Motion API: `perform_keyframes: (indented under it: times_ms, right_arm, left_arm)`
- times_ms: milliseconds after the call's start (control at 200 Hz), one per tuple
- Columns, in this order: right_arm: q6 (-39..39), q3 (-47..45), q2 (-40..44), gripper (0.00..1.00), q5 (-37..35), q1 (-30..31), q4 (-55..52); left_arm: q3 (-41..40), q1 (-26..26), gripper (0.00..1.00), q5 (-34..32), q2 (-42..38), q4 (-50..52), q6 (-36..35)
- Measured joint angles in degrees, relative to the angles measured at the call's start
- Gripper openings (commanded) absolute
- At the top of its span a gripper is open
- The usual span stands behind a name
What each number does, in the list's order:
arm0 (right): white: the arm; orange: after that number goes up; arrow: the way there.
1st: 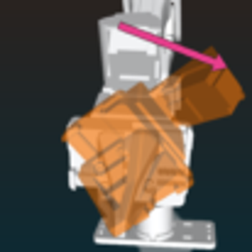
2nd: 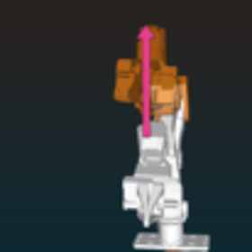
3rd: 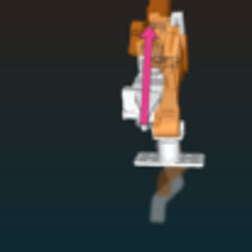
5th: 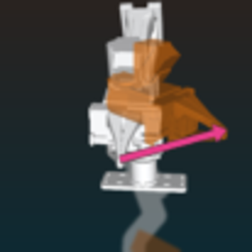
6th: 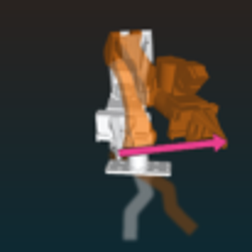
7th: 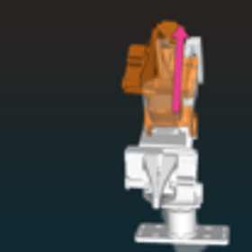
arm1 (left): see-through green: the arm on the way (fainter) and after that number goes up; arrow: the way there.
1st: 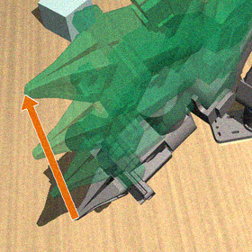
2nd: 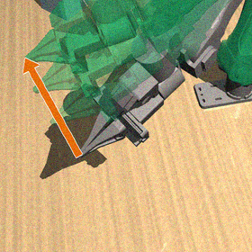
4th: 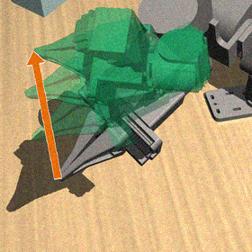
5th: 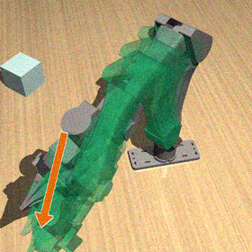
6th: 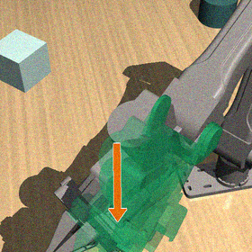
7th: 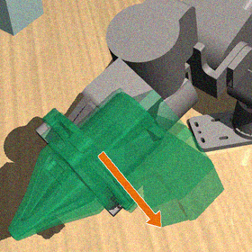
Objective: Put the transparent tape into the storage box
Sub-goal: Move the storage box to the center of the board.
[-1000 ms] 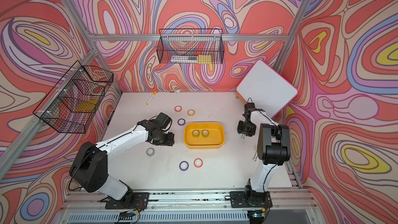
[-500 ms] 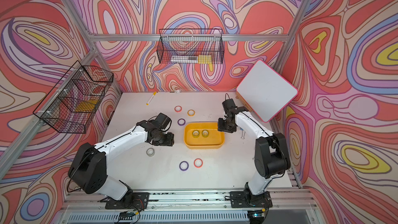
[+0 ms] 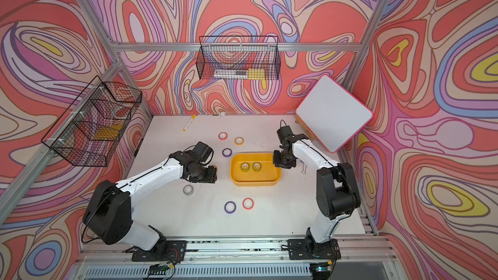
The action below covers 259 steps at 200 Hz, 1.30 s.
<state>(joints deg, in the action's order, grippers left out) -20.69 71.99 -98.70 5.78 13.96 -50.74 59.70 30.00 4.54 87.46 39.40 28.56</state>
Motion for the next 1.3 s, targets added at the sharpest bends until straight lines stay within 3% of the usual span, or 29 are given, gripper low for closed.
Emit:
perform_keyframes:
  times_ms: [661,796,896,1112,1297]
  right_arm:
    - [2.7,-0.1,-0.5,0.29,-1.7,-4.2,-1.0]
    - [3.7,-0.1,-0.4,0.44,-1.6,-4.7,-1.6]
    - [5.3,-0.1,0.7,0.49,-1.0,-4.3,-1.8]
    - [8.3,-0.1,9.7,0.56,0.0,0.6,-2.9]
    - [9.4,-1.2,16.1,0.58,1.2,11.1,-3.8]
  left_arm:
    - [0.0,0.0,0.64,-0.2,-0.9,0.0,0.0]
    - [0.0,0.0,0.64,-0.2,-0.9,0.0,0.0]
    - [0.0,0.0,0.64,-0.2,-0.9,0.1,0.0]
    - [-1.1,0.0,0.65,0.3,-3.0,0.0,-0.5]
    - [-4.7,0.9,0.67,0.6,-5.1,-0.1,-1.4]
